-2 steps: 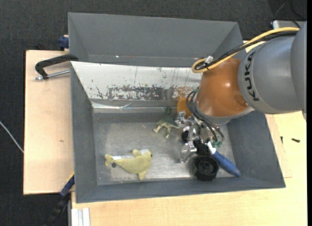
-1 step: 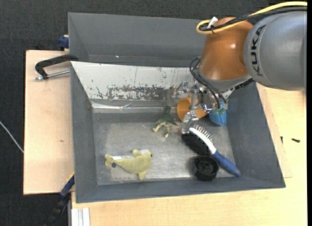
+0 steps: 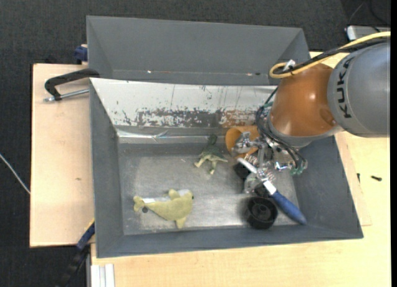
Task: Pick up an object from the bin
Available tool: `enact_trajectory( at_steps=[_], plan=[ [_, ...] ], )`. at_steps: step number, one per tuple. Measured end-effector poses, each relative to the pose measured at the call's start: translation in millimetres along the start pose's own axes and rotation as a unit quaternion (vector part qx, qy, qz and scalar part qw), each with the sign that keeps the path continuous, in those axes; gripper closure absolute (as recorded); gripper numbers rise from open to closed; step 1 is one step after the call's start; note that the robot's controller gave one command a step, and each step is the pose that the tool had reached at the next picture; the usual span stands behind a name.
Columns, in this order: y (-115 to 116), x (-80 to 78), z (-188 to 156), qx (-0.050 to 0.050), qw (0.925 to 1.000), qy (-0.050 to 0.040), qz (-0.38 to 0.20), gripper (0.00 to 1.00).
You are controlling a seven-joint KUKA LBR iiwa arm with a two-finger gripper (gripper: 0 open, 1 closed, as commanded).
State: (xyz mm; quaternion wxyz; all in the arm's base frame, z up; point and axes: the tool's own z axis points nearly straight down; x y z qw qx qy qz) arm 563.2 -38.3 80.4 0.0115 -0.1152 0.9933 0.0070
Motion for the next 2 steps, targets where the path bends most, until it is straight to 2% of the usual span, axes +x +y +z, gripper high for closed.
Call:
enact_trajectory(
  at_steps=[1,2],
  plan=[
    [-0.9,-0.3,-0.1,0.002,1.0000,0.0002,-0.001,1.00],
    [-0.2,-7.4,-202.4,0.007,0.9998,0.0047,0.020,1.00]
  ],
)
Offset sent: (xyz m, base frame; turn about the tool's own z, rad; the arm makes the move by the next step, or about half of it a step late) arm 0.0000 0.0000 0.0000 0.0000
